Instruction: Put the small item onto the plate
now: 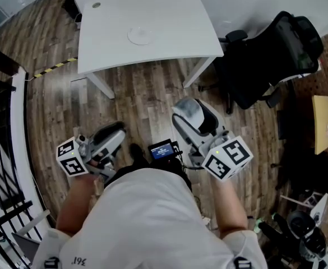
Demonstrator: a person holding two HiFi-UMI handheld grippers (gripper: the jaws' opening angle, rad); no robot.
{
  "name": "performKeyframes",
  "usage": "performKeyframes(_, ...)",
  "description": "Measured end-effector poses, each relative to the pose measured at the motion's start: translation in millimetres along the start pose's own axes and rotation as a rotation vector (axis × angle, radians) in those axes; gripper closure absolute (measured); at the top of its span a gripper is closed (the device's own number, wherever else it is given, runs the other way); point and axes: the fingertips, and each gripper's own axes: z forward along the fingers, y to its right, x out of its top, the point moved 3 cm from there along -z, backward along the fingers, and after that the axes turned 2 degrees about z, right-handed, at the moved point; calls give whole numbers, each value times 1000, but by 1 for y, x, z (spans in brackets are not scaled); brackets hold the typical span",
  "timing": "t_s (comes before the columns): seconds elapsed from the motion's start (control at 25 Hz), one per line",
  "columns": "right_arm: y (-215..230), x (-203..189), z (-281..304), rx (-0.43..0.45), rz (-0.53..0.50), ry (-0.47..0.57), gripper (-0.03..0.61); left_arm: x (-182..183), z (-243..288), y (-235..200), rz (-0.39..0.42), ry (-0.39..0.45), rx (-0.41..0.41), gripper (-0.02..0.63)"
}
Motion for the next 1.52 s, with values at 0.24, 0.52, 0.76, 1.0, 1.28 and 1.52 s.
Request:
performKeyframes(0.24,11,10,56,14,-39,-47,255,29,2,-33,-10,16,17,488)
performKeyframes(0.52,65,15,134,64,-139,-128,255,56,23,-89,-4,64,90,488)
performKeyframes(0.76,141,27,216,133,-231,-210,255,90,65,-155,42,140,228,488)
performKeyframes(1.0,197,28,290,212,-271,-299,255,107,99,-210,71,144,362,488)
performKeyframes(1.28,217,0,353,230,-330,-395,255,113,104,-255,52,101,434,488)
performKeyframes(1.52,231,-28,403,206,-389,-469,255,118,103,-301,12,43,452,486)
